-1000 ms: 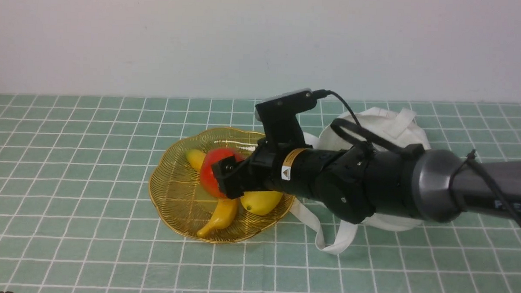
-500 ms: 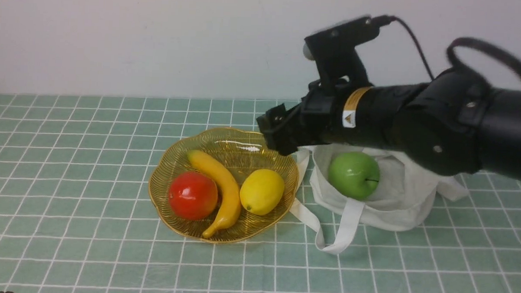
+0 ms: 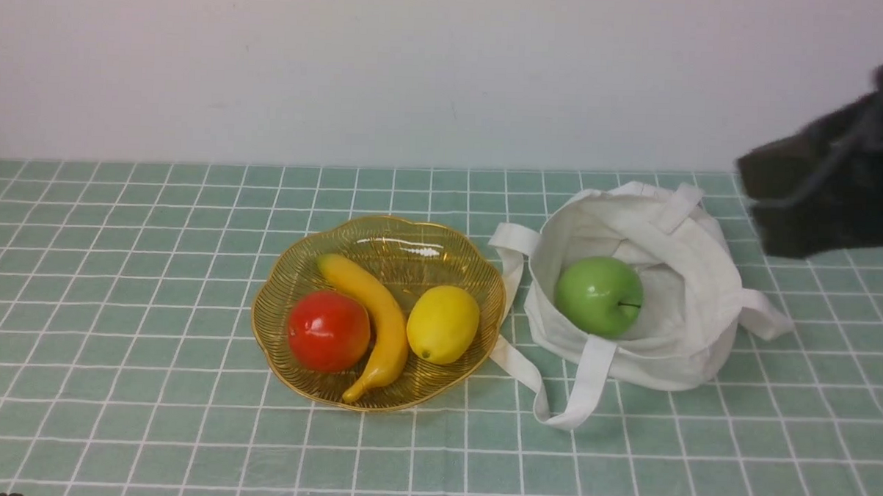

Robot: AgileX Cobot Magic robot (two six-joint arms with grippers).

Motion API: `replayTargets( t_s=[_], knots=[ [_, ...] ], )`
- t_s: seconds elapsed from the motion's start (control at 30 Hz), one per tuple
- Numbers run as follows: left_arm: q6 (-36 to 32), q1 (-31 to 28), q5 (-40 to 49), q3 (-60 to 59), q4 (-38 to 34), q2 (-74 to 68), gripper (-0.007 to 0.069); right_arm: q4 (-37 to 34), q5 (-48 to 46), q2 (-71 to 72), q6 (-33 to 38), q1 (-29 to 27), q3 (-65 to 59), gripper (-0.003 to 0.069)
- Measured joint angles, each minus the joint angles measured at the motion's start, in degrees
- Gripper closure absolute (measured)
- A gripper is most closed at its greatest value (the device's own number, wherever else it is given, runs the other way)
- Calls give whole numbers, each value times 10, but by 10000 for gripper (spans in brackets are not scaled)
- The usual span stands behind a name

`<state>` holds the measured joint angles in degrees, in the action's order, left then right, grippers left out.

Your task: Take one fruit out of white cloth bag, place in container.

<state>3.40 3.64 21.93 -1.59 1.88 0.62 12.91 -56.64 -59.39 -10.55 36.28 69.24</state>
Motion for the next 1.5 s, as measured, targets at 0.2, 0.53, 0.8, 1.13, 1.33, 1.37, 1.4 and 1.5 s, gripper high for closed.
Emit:
replayTargets(
  t_s=[0.2, 0.53, 0.8, 1.13, 1.33, 1.37, 1.4, 1.5],
  knots=[
    [0, 0, 0, 0, 0, 0, 632, -23, -23, 140, -18, 0, -45, 671],
    [0, 0, 0, 0, 0, 0, 632, -35, 216, 393, -40, 0, -366, 673],
    [0, 0, 0, 0, 0, 0, 632, -40, 417, 428, -40, 0, -488, 673],
    [0, 0, 0, 0, 0, 0, 632, -40, 411, 428, -40, 0, -540, 673],
    [0, 0, 0, 0, 0, 0, 632, -40, 369, 428, -40, 0, -541, 673],
    [0, 0, 0, 0, 0, 0, 632, -40, 369, 428, -40, 0, -541, 673],
    [0, 0, 0, 0, 0, 0, 632, -40, 366, 428, -40, 0, -541, 673],
    [0, 0, 0, 0, 0, 0, 632, -40, 360, 428, -40, 0, -542, 673]
  ],
)
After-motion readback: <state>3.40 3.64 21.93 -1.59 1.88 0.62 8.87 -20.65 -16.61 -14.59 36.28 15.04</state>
